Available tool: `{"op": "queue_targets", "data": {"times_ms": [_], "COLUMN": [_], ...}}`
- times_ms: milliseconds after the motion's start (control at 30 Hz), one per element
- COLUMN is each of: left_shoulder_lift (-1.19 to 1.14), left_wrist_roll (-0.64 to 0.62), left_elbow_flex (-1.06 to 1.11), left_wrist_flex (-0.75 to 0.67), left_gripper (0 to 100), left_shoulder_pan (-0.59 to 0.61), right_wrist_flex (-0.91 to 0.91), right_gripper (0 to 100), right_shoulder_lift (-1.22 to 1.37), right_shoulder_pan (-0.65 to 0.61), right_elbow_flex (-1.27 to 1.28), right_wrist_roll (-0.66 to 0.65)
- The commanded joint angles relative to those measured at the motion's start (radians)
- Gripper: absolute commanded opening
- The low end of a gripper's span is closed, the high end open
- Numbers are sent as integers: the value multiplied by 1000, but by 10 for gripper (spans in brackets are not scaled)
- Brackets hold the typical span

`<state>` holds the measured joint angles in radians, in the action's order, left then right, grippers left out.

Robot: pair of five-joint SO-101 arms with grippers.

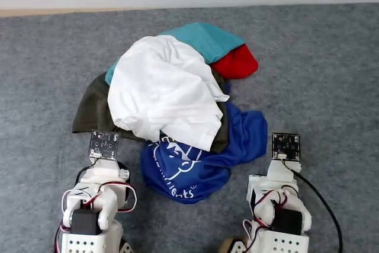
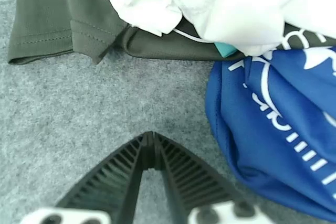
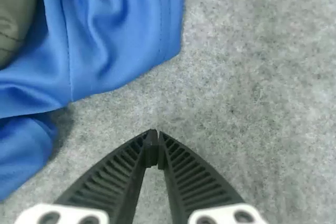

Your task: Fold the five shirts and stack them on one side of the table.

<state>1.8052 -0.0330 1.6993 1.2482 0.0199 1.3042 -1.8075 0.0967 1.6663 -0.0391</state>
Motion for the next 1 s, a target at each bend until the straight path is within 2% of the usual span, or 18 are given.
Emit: {"op": "queue_targets", "data": {"times_ms": [0, 433, 600, 767, 967], "left_shoulder_lift": [11, 12, 12, 11, 8], "left_wrist_roll": [-3, -3, -6, -8, -8], "left_elbow_flex": [-16, -16, -24, -88, -285], "left_wrist_flex": [0, -8, -103, -106, -60], "left_gripper": [7, 7, 7, 7, 7], "left_shoulder_pan": [2, -5, 5, 5, -2], "right_wrist_flex": [7, 7, 7, 7, 7], "right_gripper": [11, 11, 11, 11, 11], "right_shoulder_lift": [-13, -13, -15, -15, -15], "right_shoulder_pan": [-5, -5, 36, 48, 31], "right_elbow_flex": [17, 17, 17, 18, 18], "right_wrist_roll": [5, 5, 5, 5, 5]}}
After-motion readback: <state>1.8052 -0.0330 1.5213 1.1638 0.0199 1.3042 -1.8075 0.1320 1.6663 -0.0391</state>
